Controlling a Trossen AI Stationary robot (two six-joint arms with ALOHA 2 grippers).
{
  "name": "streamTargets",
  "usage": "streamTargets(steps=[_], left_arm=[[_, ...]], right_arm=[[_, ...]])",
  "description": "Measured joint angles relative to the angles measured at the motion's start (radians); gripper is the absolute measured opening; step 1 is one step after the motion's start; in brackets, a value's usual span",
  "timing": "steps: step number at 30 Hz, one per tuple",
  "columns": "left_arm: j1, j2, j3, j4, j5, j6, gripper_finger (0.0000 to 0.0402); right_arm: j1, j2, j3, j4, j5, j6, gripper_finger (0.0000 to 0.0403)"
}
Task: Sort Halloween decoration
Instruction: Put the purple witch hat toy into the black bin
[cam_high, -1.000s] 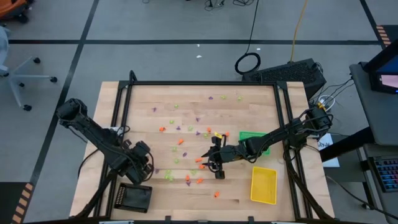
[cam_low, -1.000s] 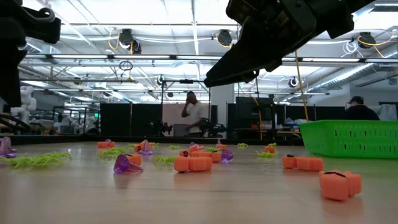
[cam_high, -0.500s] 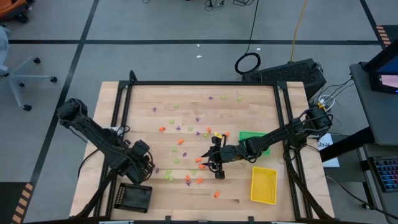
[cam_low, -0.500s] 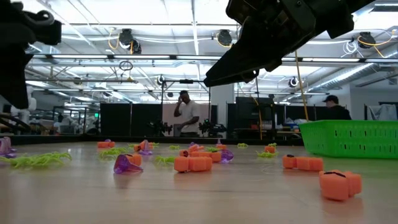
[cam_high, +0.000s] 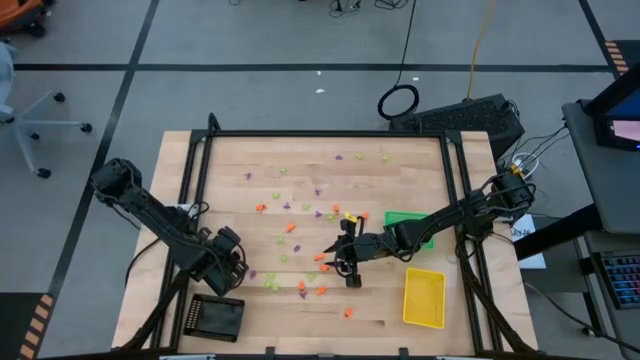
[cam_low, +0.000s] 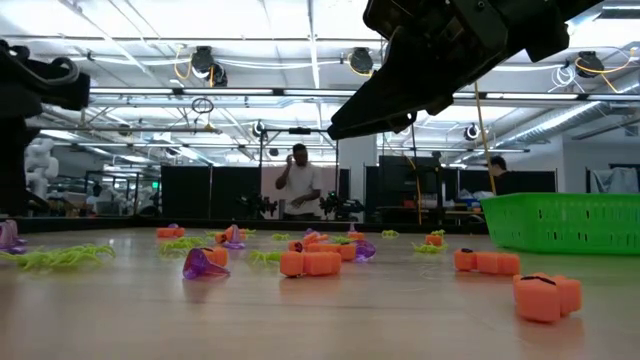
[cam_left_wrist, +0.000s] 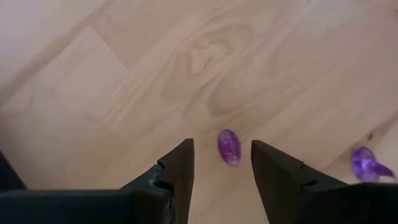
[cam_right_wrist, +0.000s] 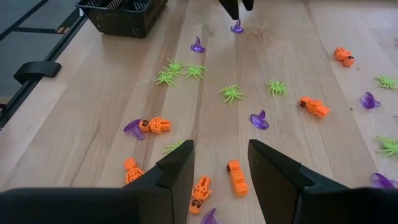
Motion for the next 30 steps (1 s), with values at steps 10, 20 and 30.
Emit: streamTargets(steps=[10,20,30], left_arm=[[0.0,0.0,-0.072,0.1,-0.008,0.001,0.0155],[0.0,0.0,-0.075,0.119,-0.008,0.005,0.0151],[0.0,0.0,-0.075,0.161,-0.012,0.052,0.0094]], right_arm=[[0.0,0.0,0.0,0.0,0.0,0.0,0.0137],[0.0,0.0,0.0,0.0,0.0,0.0,0.0137],[0.0,0.0,0.0,0.0,0.0,0.0,0.0137]])
